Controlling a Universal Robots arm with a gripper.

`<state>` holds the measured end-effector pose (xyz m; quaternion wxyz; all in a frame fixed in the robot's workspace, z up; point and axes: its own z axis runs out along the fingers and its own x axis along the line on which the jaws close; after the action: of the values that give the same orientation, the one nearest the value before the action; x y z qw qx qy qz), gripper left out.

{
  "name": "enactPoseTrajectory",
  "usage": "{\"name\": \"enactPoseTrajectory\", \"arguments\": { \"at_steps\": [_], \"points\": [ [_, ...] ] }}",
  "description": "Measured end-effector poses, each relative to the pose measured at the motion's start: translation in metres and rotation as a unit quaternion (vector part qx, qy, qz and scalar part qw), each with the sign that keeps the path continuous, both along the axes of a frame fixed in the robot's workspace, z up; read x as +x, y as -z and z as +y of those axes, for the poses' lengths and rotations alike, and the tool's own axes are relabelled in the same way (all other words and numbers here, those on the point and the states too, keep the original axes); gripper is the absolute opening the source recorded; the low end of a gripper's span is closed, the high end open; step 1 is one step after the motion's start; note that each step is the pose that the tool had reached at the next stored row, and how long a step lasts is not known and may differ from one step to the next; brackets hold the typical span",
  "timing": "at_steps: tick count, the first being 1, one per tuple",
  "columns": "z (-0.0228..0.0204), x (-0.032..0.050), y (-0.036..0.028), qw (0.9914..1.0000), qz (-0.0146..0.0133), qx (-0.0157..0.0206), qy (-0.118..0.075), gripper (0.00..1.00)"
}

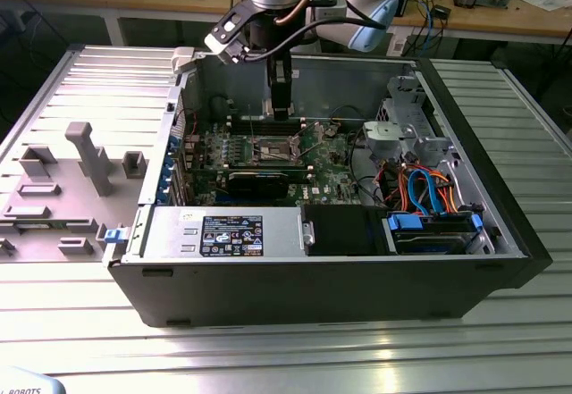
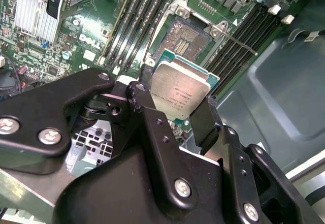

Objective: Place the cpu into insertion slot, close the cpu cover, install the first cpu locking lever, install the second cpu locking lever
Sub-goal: 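Place the cpu into insertion slot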

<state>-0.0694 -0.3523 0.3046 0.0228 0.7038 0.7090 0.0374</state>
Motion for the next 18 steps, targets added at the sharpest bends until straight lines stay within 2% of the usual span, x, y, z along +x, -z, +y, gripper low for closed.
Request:
{"name": "enactPoseTrajectory", "arguments": {
  "at_steps": [8, 14, 18],
  "points": [
    [0.0, 0.0, 0.0038, 1.0, 0.0, 0.0, 0.0, 0.54],
    [0.0, 0.0, 0.0091, 1.0, 0.0, -0.0001, 0.0, 0.54],
    [0.0002, 0.0004, 0.0189, 1.0, 0.0, -0.0001, 0.0, 0.54]
  ]
}}
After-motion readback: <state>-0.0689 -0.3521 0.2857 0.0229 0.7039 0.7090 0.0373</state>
